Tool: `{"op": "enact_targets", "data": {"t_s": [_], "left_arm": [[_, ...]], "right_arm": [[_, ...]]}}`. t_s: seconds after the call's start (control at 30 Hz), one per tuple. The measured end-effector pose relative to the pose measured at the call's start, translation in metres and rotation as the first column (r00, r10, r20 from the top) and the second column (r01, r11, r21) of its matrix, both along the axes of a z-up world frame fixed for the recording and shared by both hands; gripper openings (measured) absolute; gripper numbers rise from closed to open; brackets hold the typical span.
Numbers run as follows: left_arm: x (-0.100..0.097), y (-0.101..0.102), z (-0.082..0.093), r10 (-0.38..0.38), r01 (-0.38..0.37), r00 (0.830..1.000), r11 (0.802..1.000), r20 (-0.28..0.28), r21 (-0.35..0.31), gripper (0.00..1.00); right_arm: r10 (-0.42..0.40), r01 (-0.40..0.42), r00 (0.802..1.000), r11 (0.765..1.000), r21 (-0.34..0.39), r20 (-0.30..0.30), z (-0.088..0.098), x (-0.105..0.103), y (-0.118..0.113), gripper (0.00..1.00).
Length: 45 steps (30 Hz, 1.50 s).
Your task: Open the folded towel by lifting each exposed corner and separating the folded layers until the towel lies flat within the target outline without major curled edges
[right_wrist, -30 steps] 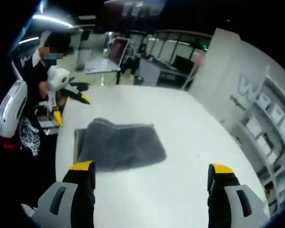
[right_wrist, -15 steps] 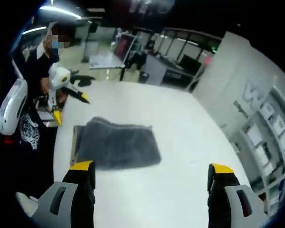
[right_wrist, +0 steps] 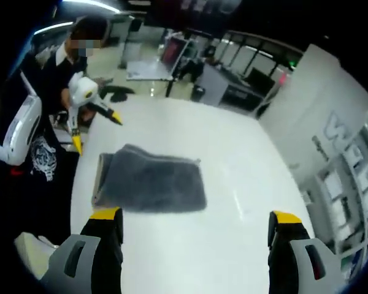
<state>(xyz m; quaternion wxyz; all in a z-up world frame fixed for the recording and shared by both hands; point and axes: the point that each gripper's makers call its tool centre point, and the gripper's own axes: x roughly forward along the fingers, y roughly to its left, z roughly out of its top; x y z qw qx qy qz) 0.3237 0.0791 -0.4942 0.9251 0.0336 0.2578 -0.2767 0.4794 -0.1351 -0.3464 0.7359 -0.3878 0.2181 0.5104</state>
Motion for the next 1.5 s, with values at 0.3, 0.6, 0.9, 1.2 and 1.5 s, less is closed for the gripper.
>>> {"op": "enact_targets", "data": {"t_s": [0.3, 0.6, 0.9, 1.2, 1.5], "left_arm": [[0.004, 0.014, 0.011, 0.052, -0.052, 0.999, 0.998, 0.015, -0.032, 0.99], [0.002, 0.011, 0.024, 0.041, -0.039, 0.999, 0.996, 0.019, -0.076, 0.97], [0.0, 0.009, 0.027, 0.043, -0.043, 0.999, 0.992, -0.002, -0.114, 0.97], [-0.003, 0.006, 0.032, -0.011, 0.002, 0.999, 0.986, -0.05, -0.168, 0.98], [0.004, 0.013, 0.036, -0.001, -0.004, 0.999, 0.992, -0.037, -0.125, 0.99]], "right_arm": [[0.065, -0.065, 0.998, 0.997, -0.043, -0.007, 0.01, 0.002, 0.002, 1.0], [0.083, -0.084, 0.996, 0.994, -0.067, -0.009, 0.015, 0.015, 0.003, 1.0], [0.105, -0.107, 0.994, 0.99, -0.091, -0.025, 0.019, 0.03, 0.009, 0.99], [0.105, -0.107, 0.994, 0.988, -0.107, -0.029, 0.023, 0.049, 0.018, 0.99], [0.117, -0.121, 0.992, 0.986, -0.119, -0.039, 0.03, 0.064, 0.028, 0.99]]}}
